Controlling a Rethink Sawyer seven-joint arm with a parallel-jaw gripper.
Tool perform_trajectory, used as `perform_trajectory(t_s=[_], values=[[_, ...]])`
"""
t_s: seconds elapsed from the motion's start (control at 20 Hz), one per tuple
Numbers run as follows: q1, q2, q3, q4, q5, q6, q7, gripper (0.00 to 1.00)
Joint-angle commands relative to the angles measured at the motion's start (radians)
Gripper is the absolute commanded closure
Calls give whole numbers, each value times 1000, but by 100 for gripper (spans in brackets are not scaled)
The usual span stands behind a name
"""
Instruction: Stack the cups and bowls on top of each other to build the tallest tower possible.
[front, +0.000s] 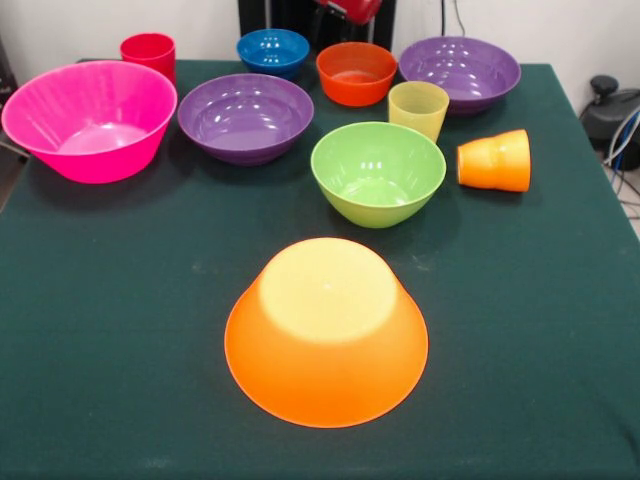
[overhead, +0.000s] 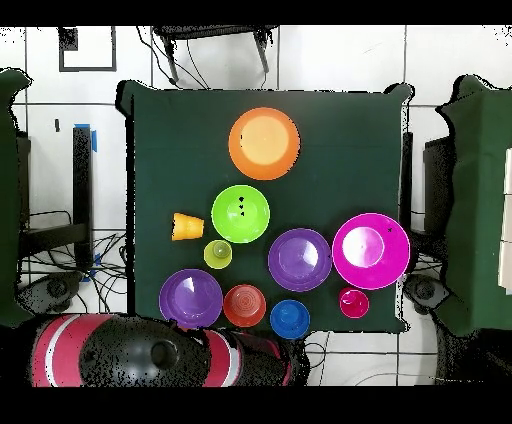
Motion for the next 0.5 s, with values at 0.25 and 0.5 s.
perform_trajectory(t_s=[0.25, 0.5], values=[[-39, 27, 102, -193, 61, 56, 15, 0], [-53, 1, 110, -201, 40, 100, 2, 0]])
